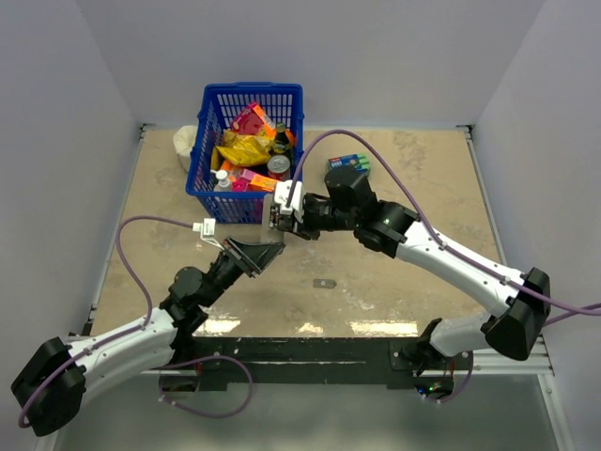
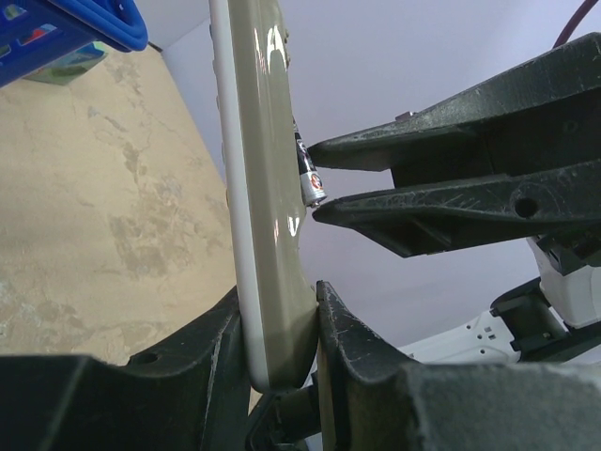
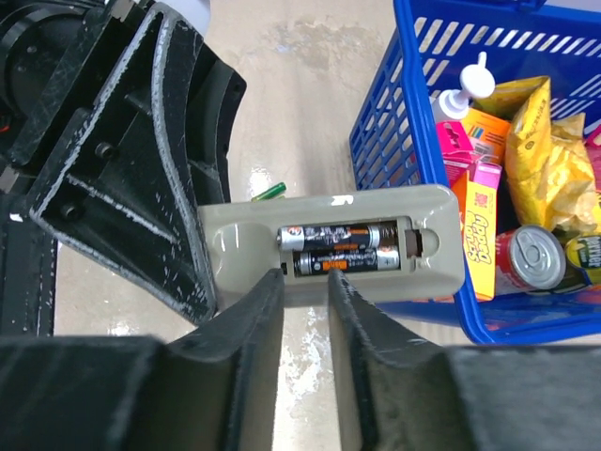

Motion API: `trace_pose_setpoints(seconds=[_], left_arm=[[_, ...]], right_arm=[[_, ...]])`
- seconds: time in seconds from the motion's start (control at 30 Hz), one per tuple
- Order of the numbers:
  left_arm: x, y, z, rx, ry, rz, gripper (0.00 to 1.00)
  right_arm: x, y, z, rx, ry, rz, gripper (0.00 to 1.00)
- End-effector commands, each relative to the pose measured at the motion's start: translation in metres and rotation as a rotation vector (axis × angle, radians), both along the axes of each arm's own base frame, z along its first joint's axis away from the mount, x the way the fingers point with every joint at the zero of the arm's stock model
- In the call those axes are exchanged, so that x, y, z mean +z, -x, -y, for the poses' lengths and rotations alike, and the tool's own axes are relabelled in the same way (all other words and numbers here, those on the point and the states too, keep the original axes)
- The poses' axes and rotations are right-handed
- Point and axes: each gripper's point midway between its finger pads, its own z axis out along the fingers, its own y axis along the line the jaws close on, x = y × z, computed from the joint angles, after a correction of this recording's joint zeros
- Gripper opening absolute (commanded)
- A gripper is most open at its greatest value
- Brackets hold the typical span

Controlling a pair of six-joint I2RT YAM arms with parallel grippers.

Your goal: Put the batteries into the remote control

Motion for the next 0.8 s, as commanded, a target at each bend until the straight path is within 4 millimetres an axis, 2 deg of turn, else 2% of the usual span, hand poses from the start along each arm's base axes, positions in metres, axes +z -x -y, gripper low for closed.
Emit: trace_pose_setpoints(seconds=[0.0,0.03,0.2,0.23,0.33,0.77], left_arm=[[0.034,0.003,-0.004,0.001,0.093,0.064,0.0],[0.034,0.003,-0.005,0.002,0.096,0.064,0.0],[0.035,0.004,-0.005,-0.003,0.102,0.059,0.0],[0.035,0.004,-0.005,-0.003,0.103,0.058,0.0],[0.036,0.005,-0.005,-0.007,0.106,0.06,0.0],[0.038,0.005,-0.003,-0.016,0.112,0.07,0.0]], right_arm=[[0.04,0.004,0.006,0.003,-0.056,0.058,0.34],[0.042,0.007,0.006,0.012,-0.061,0.056,0.38],[0.06,0.014,0.002,0.046,-0.138,0.078,0.46],[0.063,0.014,0.002,0.045,-0.146,0.081,0.51],[0.065,0.016,-0.003,0.068,-0.167,0.072,0.54],[0.049,0.004,-0.017,0.045,-0.17,0.027,0.54]])
